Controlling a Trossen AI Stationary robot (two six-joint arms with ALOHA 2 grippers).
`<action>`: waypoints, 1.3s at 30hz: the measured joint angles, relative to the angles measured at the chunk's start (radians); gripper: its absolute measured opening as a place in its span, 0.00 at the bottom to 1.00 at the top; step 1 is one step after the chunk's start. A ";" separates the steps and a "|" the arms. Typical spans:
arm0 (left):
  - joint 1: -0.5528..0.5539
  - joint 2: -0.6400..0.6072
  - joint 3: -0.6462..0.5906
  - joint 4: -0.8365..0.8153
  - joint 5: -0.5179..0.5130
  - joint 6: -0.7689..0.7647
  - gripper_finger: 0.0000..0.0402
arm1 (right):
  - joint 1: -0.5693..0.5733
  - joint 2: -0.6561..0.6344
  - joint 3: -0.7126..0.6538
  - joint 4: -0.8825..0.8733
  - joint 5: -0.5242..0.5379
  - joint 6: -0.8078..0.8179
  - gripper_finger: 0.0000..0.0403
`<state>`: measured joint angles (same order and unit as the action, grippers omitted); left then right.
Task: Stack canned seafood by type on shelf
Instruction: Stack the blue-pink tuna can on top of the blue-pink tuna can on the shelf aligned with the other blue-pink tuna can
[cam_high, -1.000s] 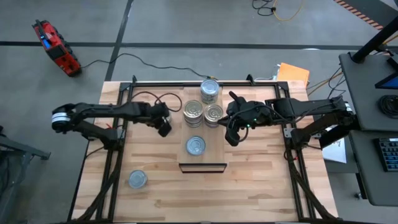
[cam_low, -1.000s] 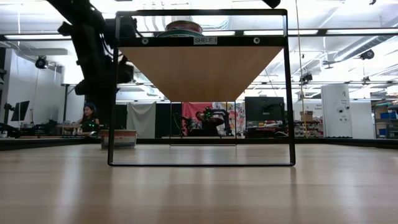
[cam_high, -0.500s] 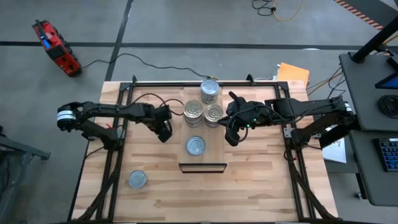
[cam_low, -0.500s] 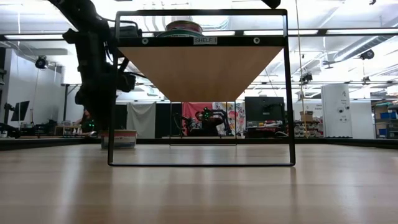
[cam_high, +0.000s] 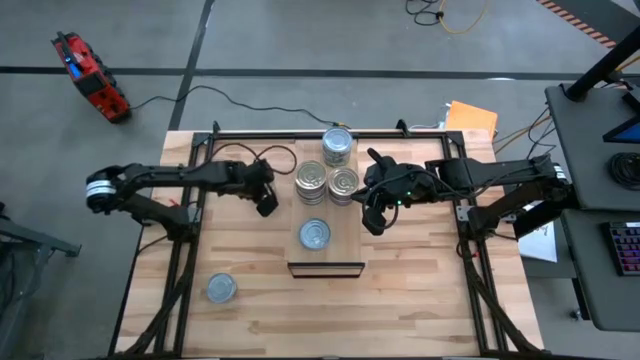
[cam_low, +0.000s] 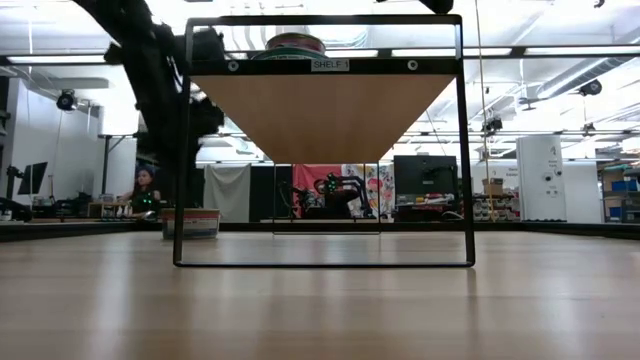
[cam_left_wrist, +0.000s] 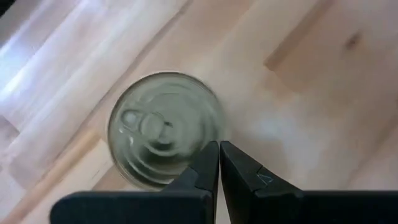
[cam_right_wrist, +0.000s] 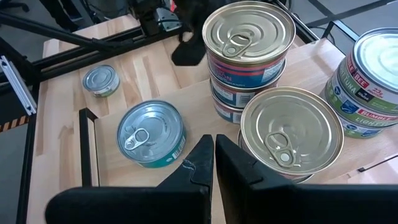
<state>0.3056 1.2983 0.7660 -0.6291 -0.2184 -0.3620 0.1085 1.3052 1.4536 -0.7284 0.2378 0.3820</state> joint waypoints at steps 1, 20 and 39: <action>0.015 0.011 -0.007 0.009 0.000 0.014 0.00 | 0.000 0.000 0.000 0.001 0.000 0.000 0.02; -0.004 0.039 -0.075 -0.001 0.269 -0.069 0.00 | 0.000 0.000 -0.002 0.000 0.001 0.000 0.02; -0.344 -0.085 -0.074 -0.083 0.367 -0.506 0.00 | 0.000 0.000 -0.002 0.000 0.000 -0.001 0.02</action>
<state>-0.0382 1.2129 0.6918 -0.7117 0.1482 -0.8681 0.1085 1.3052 1.4517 -0.7283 0.2379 0.3807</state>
